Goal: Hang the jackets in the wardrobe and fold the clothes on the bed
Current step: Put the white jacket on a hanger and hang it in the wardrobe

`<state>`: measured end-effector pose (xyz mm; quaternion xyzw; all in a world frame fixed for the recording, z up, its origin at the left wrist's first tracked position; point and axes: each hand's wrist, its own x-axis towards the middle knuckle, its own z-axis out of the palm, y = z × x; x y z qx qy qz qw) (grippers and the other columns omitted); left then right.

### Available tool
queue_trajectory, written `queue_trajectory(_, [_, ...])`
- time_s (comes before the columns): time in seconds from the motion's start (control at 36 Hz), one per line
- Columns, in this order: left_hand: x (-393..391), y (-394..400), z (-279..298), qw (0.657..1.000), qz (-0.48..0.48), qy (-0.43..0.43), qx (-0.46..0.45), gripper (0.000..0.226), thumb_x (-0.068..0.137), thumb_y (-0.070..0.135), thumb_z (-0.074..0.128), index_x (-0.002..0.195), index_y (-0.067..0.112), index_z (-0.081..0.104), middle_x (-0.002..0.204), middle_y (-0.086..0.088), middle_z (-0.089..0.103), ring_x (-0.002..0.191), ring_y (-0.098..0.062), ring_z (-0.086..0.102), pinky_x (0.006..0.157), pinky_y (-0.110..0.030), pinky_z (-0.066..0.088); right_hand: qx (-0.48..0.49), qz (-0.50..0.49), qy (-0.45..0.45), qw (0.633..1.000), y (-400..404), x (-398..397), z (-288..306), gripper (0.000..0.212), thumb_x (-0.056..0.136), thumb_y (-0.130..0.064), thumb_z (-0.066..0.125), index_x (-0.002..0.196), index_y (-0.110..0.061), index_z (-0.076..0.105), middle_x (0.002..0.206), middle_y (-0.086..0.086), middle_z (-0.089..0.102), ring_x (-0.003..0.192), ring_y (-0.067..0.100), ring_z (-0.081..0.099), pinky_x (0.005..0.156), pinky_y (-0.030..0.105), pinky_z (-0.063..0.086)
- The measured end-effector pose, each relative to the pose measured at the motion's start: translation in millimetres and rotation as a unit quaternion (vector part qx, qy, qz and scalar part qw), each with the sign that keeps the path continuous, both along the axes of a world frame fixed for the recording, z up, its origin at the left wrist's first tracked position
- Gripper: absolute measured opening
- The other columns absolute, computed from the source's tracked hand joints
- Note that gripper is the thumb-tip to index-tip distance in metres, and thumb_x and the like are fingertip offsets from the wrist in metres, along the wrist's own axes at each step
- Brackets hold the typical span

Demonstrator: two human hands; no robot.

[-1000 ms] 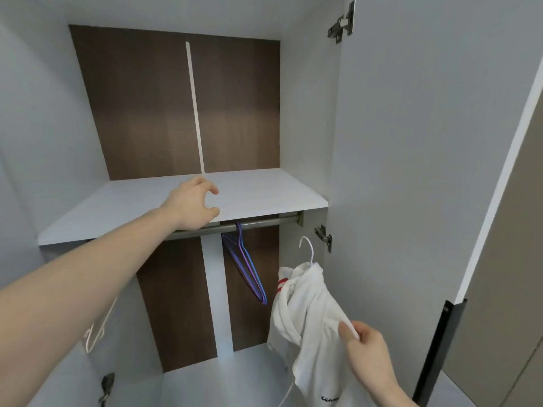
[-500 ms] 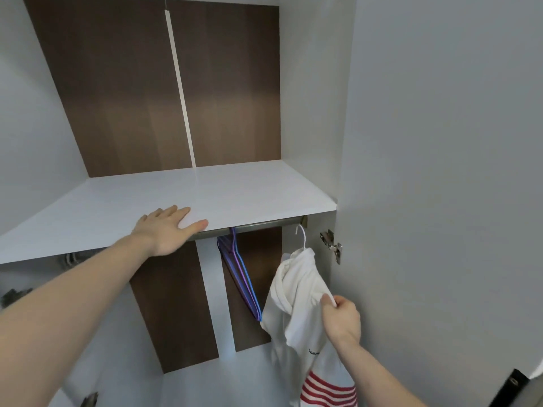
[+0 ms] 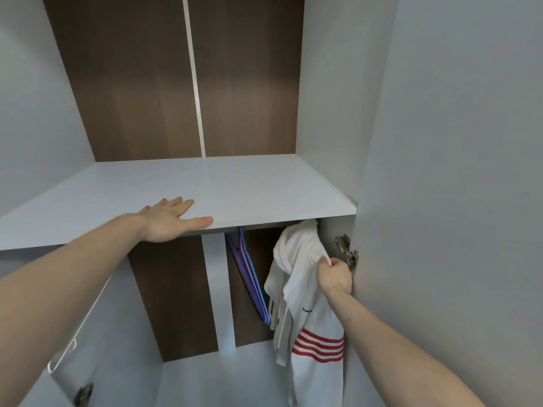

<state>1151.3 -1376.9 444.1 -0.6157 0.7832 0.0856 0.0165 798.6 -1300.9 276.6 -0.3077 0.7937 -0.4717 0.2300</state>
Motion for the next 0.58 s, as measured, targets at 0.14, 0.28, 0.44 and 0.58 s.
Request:
queue_trajectory(0.14, [-1.2,-1.6,-2.4,1.000,0.001,-0.008,-0.002,0.104,0.074,0.094,0.018,0.161,0.040,-0.001,0.171,0.007,-0.006,0.157,-0.025,-0.007,0.125,-0.053,0.000,0.029,-0.001,-0.006,1.000,-19.7,-3.6,0.0,0.034,0.099,-0.032,0.046,0.111,-0.010,0.069,0.116,0.018,0.069,0.109,0.038,0.063,0.084,0.034,0.044])
queue_trajectory(0.28, [-2.7,1.6,1.0,1.000,0.003,-0.012,0.005,0.105,0.073,0.094,0.018,0.161,0.040,-0.002,0.171,0.008,-0.007,0.157,-0.024,-0.008,0.126,-0.052,-0.001,0.054,0.006,0.010,0.998,-25.6,-2.9,-10.4,0.037,0.102,-0.030,0.041,0.115,-0.007,0.067,0.118,0.019,0.067,0.111,0.037,0.062,0.081,0.033,0.040])
queue_trajectory(0.44, [-4.1,4.5,1.9,1.000,0.005,-0.013,0.003,0.106,0.071,0.095,0.015,0.161,0.040,-0.002,0.170,0.008,-0.007,0.157,-0.023,-0.007,0.125,-0.050,-0.001,0.111,0.034,0.035,0.993,-25.7,-4.8,-30.8,0.039,0.105,-0.030,0.037,0.124,-0.009,0.063,0.127,0.019,0.064,0.118,0.038,0.059,0.086,0.034,0.042])
queue_trajectory(0.58, [-5.1,7.6,-1.0,1.000,0.009,-0.014,-0.020,0.104,0.072,0.094,0.013,0.161,0.041,0.000,0.171,0.008,-0.005,0.158,-0.024,-0.005,0.125,-0.050,0.000,0.134,0.056,0.067,0.987,-26.7,-6.4,-44.7,0.039,0.107,-0.030,0.034,0.127,-0.008,0.059,0.129,0.018,0.063,0.122,0.038,0.058,0.098,0.038,0.045])
